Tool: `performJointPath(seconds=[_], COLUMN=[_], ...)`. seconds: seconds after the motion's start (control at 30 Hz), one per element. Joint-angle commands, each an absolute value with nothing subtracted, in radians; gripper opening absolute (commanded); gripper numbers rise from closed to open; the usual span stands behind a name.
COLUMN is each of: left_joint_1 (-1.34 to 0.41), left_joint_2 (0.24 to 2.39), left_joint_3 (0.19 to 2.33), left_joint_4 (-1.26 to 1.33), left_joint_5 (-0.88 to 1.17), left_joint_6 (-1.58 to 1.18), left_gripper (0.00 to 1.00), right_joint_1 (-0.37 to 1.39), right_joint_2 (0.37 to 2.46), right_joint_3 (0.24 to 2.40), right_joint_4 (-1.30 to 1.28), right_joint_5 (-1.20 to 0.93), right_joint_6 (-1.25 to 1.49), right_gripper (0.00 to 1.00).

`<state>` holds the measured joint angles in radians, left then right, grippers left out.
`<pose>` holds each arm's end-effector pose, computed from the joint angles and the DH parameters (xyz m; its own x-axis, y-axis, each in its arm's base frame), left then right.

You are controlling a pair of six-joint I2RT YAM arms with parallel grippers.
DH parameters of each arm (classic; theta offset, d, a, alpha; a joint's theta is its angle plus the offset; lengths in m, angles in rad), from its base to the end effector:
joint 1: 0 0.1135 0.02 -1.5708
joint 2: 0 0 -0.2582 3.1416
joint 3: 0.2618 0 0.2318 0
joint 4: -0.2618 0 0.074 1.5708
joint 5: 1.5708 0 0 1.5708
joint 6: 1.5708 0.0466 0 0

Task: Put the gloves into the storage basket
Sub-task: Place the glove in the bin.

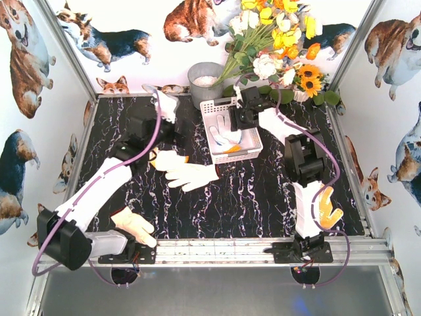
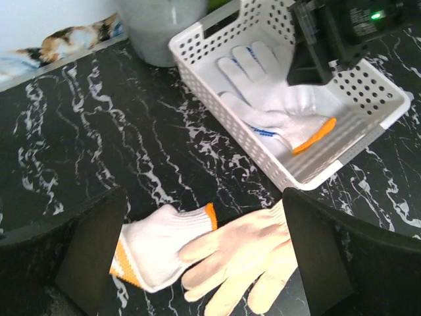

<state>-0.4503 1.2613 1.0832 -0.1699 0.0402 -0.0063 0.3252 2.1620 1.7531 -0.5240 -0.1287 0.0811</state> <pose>0.2564 -0.1260 0.3377 -0.3100 0.1429 -0.9400 0.4670 0.8841 -0.0196 0.4385 0.1542 0.1973 -0.7903 -0.1817 -0.5852 -0.3263 0.9331 0.1510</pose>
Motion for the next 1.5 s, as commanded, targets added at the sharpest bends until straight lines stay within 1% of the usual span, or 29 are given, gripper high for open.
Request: performJointPath(seconds=[0.0, 0.1, 0.23, 0.5, 0.63, 0.83, 0.93, 1.0, 1.2, 1.43, 1.47], left_joint_1=[-0.385, -0.358, -0.340, -0.329, -0.327, -0.324, -0.324, -0.324, -0.324, -0.323, -0.323], left_joint_2=[1.203, 1.183, 1.159, 1.126, 1.109, 1.067, 1.042, 1.023, 0.947, 0.893, 0.894], left_joint_3=[1.059, 1.048, 1.022, 0.954, 0.929, 0.906, 0.893, 0.882, 0.821, 0.764, 0.725], left_joint_4=[-0.208, -0.235, -0.250, -0.228, -0.222, -0.239, -0.260, -0.279, -0.357, -0.417, -0.413], left_joint_5=[0.066, 0.061, 0.053, 0.045, 0.030, -0.005, -0.039, -0.062, -0.160, -0.291, -0.306], left_joint_6=[-0.049, -0.046, -0.046, -0.067, -0.085, -0.135, -0.181, -0.213, -0.344, -0.596, -0.628], left_gripper=[0.97, 0.98, 0.98, 0.98, 0.98, 0.99, 0.99, 0.99, 0.99, 0.99, 0.98], right_joint_1=[0.324, 0.324, 0.324, 0.328, 0.340, 0.343, 0.349, 0.354, 0.378, 0.384, 0.384], right_joint_2=[2.054, 2.059, 2.089, 2.152, 2.184, 2.229, 2.203, 2.165, 1.975, 1.688, 1.637], right_joint_3=[1.757, 1.747, 1.745, 1.736, 1.738, 1.788, 1.790, 1.776, 1.645, 1.472, 1.442], right_joint_4=[-0.499, -0.471, -0.469, -0.475, -0.470, -0.483, -0.487, -0.488, -0.456, -0.459, -0.460], right_joint_5=[-0.078, -0.084, -0.096, -0.088, -0.069, -0.060, -0.060, -0.065, -0.069, -0.078, -0.075], right_joint_6=[0.061, 0.076, 0.112, 0.145, 0.151, 0.157, 0.153, 0.149, 0.155, 0.194, 0.199], right_gripper=[0.54, 0.52, 0.46, 0.29, 0.27, 0.27, 0.28, 0.31, 0.40, 0.43, 0.44])
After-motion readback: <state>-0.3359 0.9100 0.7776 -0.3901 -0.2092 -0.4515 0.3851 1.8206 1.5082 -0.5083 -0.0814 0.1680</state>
